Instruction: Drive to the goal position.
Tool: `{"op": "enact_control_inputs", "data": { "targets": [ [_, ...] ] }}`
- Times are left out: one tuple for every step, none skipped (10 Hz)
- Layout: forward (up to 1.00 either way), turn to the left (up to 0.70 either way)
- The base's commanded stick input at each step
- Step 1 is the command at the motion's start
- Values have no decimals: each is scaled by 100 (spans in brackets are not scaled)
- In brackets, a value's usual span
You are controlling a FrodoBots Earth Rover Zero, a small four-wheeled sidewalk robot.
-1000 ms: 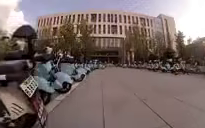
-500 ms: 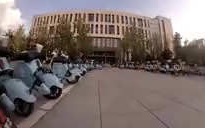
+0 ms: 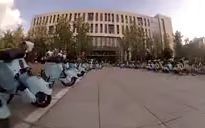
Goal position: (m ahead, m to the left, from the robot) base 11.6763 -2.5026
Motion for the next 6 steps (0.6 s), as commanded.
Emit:
{"op": "enact_control_inputs", "data": {
  "targets": [
    [70,0],
    [70,0],
    [70,0],
    [70,0],
    [70,0],
    [70,-2]
  ]
}}
